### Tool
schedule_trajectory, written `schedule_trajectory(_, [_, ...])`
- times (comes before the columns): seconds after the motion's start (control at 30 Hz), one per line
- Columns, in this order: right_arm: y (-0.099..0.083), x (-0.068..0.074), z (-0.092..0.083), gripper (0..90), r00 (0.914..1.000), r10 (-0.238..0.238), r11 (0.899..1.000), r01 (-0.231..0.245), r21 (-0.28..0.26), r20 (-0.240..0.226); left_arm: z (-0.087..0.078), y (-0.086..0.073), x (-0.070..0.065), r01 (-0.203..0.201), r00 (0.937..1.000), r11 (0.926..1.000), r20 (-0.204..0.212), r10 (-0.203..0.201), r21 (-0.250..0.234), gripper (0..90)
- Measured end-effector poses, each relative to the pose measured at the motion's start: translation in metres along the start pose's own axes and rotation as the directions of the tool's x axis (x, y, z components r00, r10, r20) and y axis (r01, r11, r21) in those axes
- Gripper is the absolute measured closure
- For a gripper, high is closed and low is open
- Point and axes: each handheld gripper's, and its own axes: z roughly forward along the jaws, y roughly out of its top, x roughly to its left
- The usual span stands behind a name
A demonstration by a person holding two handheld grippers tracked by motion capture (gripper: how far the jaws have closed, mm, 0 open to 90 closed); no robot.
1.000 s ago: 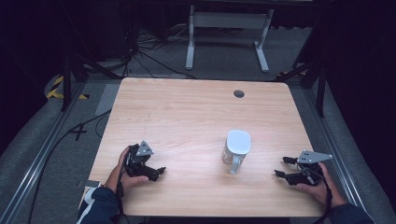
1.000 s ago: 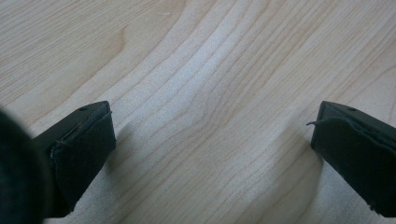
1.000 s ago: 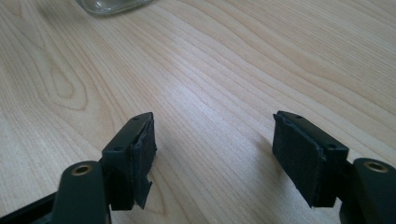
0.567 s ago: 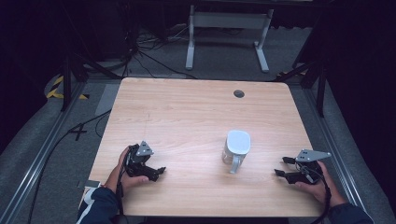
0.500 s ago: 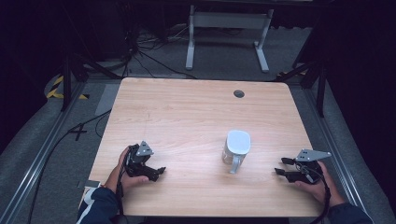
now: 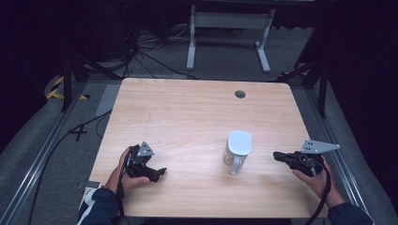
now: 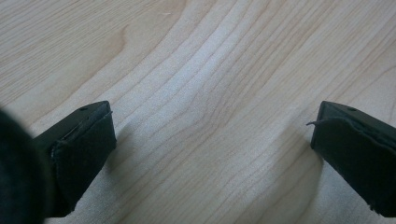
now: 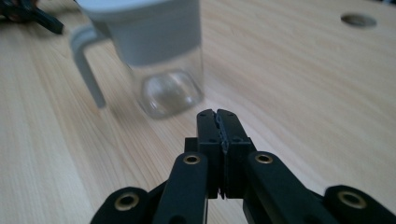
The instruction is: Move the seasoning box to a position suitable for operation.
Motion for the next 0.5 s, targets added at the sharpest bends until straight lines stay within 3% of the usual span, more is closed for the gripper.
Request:
schedule_trajectory(0.13, [0.026, 0.015, 0.002, 89.9, 0.9978, -0.060, 0.997, 0.059, -0.043, -0.029, 0.000, 0.000, 0.000, -0.003, 1.0000, 1.0000, 0.000, 0.003, 0.001, 0.2])
schedule_trajectory(0.37, [0.063, 0.036, 0.016, 90.0, 0.9876, -0.125, 0.987, 0.114, -0.113, -0.095, 0.000, 0.000, 0.000, -0.001, 1.0000, 1.0000, 0.000, 0.001, 0.000, 0.2])
schedule_trajectory(0.5, [0.073, 0.046, 0.028, 90.0, 0.9805, -0.156, 0.984, 0.144, -0.107, -0.119, 0.000, 0.000, 0.000, -0.001, 1.0000, 1.0000, 0.000, 0.001, 0.000, 0.2])
